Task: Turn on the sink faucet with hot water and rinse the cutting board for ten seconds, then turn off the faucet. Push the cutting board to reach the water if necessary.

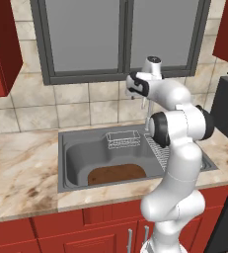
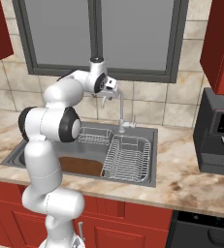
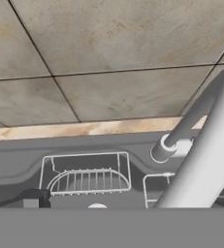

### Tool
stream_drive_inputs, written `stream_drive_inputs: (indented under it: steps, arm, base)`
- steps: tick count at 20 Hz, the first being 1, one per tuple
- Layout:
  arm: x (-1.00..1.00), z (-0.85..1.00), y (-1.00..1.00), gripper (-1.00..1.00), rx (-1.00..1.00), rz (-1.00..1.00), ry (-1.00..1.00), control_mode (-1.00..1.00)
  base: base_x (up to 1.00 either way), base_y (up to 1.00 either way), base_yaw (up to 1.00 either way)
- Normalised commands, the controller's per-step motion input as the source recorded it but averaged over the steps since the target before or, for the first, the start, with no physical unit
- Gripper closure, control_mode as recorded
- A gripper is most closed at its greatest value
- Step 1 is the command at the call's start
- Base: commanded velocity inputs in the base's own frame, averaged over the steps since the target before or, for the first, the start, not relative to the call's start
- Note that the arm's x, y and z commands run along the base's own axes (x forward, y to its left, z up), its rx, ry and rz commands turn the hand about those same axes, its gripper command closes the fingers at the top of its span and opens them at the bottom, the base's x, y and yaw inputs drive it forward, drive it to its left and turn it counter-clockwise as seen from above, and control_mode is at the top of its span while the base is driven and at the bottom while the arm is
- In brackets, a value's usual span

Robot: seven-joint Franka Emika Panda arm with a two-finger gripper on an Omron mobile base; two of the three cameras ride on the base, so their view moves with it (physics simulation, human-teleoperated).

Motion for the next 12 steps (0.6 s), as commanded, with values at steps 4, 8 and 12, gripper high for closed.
stream_drive_inputs:
  steps: [4,8,12]
  arm:
    - [0.32,-0.01,0.5,-1.0,-0.01,-0.01,0.0,-1.0]
    - [0.32,-0.01,0.47,-1.0,0.0,-0.01,0.0,-1.0]
    - [0.31,-0.02,0.46,-1.0,0.0,-0.01,0.0,-1.0]
  base:
    - [0.0,0.0,0.0]
    - [0.0,0.0,0.0]
    - [0.0,0.0,0.0]
